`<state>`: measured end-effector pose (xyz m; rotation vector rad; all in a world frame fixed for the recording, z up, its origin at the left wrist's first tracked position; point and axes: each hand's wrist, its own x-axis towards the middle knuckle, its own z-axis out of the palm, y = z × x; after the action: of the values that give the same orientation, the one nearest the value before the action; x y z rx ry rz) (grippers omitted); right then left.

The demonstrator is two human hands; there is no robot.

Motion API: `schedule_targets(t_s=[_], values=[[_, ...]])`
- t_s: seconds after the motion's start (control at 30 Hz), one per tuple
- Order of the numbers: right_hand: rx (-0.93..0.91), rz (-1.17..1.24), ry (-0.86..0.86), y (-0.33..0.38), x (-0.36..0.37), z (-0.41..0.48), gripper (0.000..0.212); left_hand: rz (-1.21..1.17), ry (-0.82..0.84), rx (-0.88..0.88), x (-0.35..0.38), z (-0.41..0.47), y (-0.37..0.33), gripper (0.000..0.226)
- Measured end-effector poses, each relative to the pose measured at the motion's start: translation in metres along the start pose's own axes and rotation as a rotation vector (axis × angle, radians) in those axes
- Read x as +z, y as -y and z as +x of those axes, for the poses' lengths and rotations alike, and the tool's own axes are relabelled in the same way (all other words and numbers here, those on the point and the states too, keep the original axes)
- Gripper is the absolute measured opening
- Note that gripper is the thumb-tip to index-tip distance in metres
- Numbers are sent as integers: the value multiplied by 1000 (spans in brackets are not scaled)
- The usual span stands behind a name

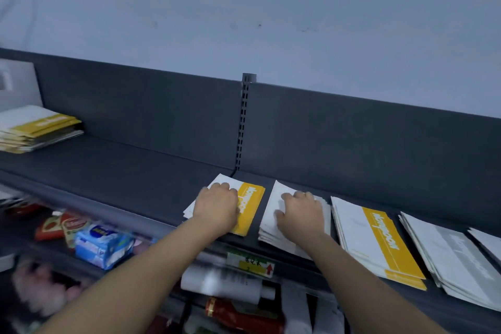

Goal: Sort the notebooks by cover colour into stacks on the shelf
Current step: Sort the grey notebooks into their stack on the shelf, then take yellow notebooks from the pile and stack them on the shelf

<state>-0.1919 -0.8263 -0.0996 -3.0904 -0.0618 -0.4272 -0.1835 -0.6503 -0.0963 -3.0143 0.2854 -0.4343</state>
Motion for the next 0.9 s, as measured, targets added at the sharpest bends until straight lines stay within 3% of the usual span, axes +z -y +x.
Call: schedule_targets(t_s=[0.4, 0.9], values=[[-384, 89, 14, 156, -13, 32, 47, 174, -50, -170, -19, -46, 151, 37], [-525, 151, 80, 363, -13, 58, 49, 210, -48, -320, -27, -98, 349, 29]])
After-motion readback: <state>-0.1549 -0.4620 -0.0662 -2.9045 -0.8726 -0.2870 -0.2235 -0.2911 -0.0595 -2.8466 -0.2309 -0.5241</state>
